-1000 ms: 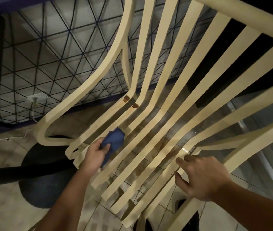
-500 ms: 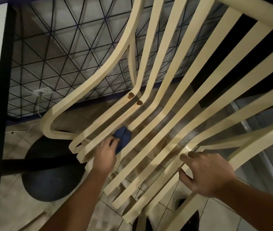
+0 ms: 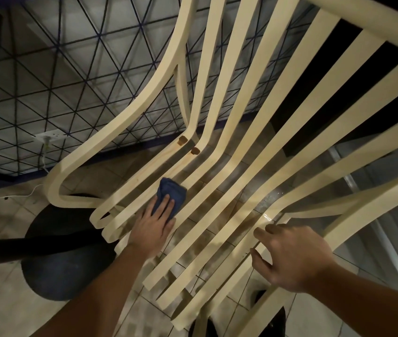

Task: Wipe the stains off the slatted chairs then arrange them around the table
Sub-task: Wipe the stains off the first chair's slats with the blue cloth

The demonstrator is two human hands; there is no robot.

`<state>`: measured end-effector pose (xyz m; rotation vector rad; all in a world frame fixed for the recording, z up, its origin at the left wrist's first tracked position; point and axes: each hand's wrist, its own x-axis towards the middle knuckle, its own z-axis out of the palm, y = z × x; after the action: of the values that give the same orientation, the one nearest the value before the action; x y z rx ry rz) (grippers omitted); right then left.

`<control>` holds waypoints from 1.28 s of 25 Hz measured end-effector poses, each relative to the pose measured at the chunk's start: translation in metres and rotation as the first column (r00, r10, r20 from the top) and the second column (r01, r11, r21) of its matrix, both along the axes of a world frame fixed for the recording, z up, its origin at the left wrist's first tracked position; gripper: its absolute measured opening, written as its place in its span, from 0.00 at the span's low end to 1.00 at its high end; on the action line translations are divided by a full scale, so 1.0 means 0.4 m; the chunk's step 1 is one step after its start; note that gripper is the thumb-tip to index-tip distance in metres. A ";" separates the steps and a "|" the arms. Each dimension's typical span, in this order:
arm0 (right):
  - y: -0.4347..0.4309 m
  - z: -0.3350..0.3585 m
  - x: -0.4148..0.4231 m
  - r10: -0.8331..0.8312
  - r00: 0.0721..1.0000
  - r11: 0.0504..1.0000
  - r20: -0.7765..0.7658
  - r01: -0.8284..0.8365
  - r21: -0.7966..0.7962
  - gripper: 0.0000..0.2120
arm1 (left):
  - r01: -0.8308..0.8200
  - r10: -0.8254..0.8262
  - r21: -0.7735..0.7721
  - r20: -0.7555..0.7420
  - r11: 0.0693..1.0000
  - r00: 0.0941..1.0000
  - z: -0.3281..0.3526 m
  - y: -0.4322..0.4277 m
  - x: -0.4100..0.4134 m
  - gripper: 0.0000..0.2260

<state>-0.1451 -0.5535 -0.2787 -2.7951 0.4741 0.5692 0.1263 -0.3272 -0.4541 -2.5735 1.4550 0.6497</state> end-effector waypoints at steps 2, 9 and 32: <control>-0.001 0.005 0.003 0.001 1.000 1.000 -0.004 -0.001 0.009 0.31 | 0.016 -0.017 -0.032 -0.009 0.999 1.000 -0.003 -0.032 0.009 0.28; -0.007 0.013 0.005 -0.004 1.000 0.998 -0.016 0.005 0.063 0.31 | 0.197 -0.198 -0.059 -0.021 0.979 0.980 -0.072 -0.250 0.046 0.27; 0.010 0.019 0.006 0.050 0.972 0.955 -0.230 -0.114 -0.273 0.32 | -0.726 0.700 0.159 -0.463 0.669 0.543 0.469 -0.109 -0.248 0.09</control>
<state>-0.1427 -0.5495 -0.2710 -3.0508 0.5221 0.9042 0.0272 -0.3708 -0.2664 -3.1608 0.3437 1.4692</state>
